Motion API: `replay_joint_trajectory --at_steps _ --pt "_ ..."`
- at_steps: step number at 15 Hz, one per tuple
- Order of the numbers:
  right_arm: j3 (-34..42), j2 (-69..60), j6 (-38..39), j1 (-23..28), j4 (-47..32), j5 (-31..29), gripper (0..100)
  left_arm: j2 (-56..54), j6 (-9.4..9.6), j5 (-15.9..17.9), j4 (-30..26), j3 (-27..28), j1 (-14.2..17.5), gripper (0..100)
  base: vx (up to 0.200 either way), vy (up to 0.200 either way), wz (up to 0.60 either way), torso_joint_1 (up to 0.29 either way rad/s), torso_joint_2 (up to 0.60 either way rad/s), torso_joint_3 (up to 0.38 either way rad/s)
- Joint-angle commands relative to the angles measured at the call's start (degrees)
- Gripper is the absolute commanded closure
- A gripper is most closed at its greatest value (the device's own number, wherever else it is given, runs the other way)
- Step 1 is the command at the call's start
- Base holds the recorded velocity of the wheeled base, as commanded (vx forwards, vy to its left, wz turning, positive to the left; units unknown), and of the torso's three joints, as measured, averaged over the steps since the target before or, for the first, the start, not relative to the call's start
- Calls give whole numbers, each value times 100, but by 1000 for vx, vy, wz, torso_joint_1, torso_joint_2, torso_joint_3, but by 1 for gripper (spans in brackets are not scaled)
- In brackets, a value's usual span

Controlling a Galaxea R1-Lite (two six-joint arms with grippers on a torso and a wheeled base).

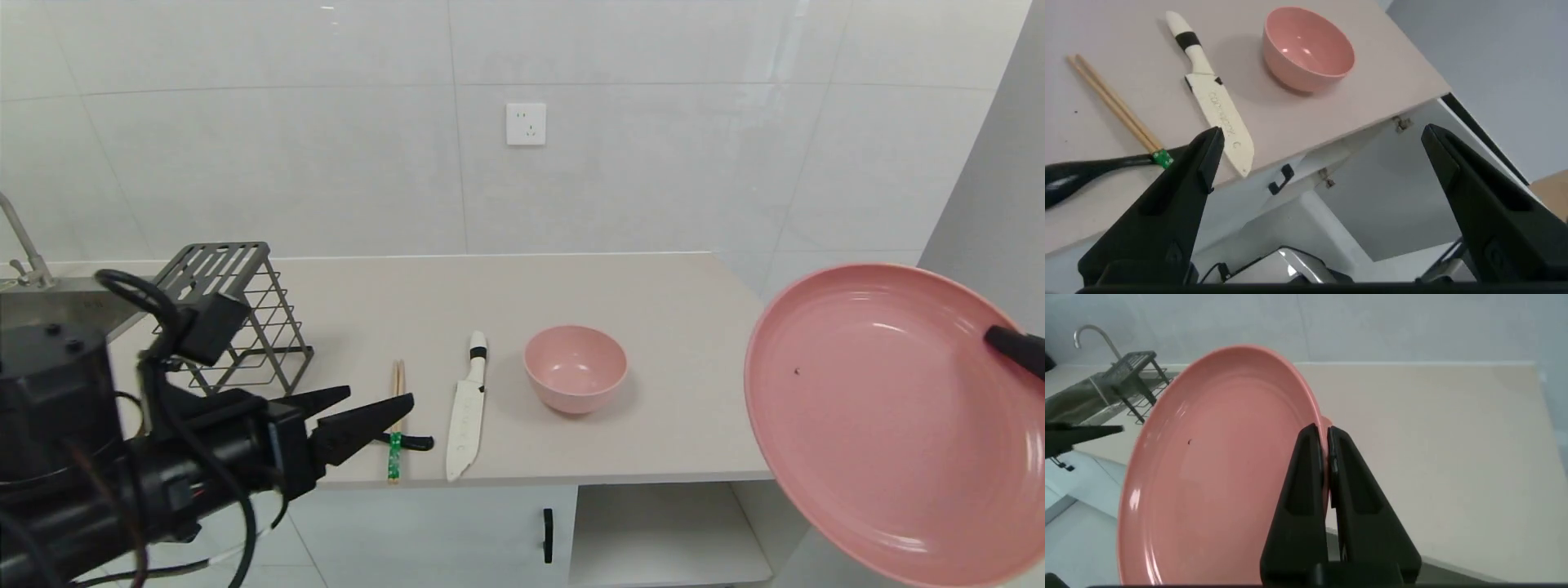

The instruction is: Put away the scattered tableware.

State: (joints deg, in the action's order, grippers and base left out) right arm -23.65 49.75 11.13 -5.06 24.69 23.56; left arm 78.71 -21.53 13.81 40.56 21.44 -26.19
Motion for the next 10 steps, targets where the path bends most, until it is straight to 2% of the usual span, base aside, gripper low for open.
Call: replay_joint_trajectory --at_steps 1,2,5,8,10 --pt "53 -616 -102 5 1 -1 100 1920 -44 -19 690 651 -80 0 0 0 0 0 0 0" --pt "53 -730 -111 23 1 -10 100 2517 -27 -45 901 993 -264 0 0 0 0 0 0 0" --pt "45 -844 -348 31 10 -10 100 3273 -27 -309 1209 1582 -633 0 0 0 0 0 0 0" --pt "80 -1011 -498 40 10 -19 100 4038 -27 -502 1218 2391 -713 0 0 0 0 0 0 0" --pt "97 -1134 -498 40 10 -10 100 4319 -27 -537 1191 2602 -713 0 0 0 0 0 0 0"
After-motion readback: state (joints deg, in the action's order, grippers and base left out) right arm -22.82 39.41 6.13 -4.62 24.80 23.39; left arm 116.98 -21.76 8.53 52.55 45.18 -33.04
